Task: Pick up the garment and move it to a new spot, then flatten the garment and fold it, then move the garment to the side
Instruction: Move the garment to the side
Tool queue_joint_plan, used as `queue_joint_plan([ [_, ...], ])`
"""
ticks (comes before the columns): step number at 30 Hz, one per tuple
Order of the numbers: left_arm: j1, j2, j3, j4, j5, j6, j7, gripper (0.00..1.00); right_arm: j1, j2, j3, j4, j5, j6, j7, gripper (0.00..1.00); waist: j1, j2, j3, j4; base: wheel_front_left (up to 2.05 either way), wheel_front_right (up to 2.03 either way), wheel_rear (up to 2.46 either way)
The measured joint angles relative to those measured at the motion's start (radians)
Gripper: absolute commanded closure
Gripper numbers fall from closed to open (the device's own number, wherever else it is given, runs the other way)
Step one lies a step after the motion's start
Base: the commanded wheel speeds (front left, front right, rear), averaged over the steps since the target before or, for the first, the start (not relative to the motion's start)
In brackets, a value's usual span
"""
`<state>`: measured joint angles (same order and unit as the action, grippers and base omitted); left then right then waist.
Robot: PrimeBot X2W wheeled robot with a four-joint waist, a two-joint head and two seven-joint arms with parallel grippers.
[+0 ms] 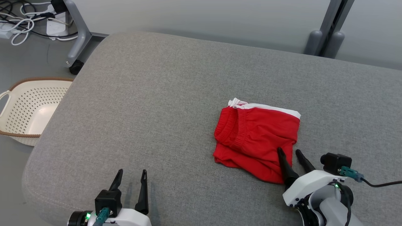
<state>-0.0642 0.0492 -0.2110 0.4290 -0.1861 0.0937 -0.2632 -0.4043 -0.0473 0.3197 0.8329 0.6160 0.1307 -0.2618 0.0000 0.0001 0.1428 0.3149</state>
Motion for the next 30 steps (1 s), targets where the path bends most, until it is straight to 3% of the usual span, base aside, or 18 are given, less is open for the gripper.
queue_joint_plan([
  [3,0.0,-0.001,-0.003,0.0,-0.001,0.002,0.0,0.0,0.0,-0.007,0.055,-0.004,0.055,0.0,-0.003,0.0,-0.0001,0.0,0.004,-0.005,0.0,0.0,0.0],
  [4,-0.001,-0.001,-0.003,0.0,-0.001,0.003,0.0,0.0,-0.001,-0.007,0.063,-0.003,0.06,0.0,-0.003,0.06,0.0,0.0,0.005,-0.008,0.0,0.0,0.0],
  [5,-0.001,0.0,-0.004,0.0,-0.001,0.003,0.0,0.0,-0.003,-0.008,0.072,-0.003,0.077,-0.001,-0.003,0.51,0.0,0.0,0.005,-0.01,0.0,0.0,0.0],
  [6,-0.002,0.0,-0.004,0.0,-0.001,0.003,0.0,0.0,-0.006,-0.009,0.081,-0.003,0.088,-0.001,-0.003,0.66,0.0,0.0,0.006,-0.012,0.0,0.0,0.0],
  [7,-0.005,0.0,-0.005,0.0,-0.001,0.003,0.0,0.0,-0.01,-0.011,0.101,-0.004,0.095,-0.001,-0.003,0.93,0.0,0.0,0.006,-0.013,0.0,0.0,0.0],
  [8,-0.007,-0.001,-0.006,0.0,-0.001,0.003,0.0,0.0,-0.01,-0.01,0.12,-0.004,0.109,-0.001,-0.004,1.0,0.0,0.0,0.005,-0.013,0.0,0.0,0.0],
  [14,-0.009,-0.001,-0.003,0.014,0.004,0.003,0.0,0.0,-0.014,-0.003,0.13,0.009,0.159,-0.001,-0.003,1.0,0.0,0.0,-0.015,-0.014,0.0,0.0,0.0],
  [20,0.001,0.0,0.019,0.013,0.021,-0.004,0.0,0.0,-0.005,0.001,0.039,-0.009,0.068,-0.001,-0.002,1.0,0.0,0.0,-0.042,-0.047,0.0,0.0,0.0],
  [30,0.015,0.0,0.012,0.003,0.016,-0.013,0.0,0.0,0.014,0.001,0.006,-0.015,-0.043,-0.001,-0.002,1.0,0.0,0.0,-0.08,-0.22,0.0,0.0,0.0],
])
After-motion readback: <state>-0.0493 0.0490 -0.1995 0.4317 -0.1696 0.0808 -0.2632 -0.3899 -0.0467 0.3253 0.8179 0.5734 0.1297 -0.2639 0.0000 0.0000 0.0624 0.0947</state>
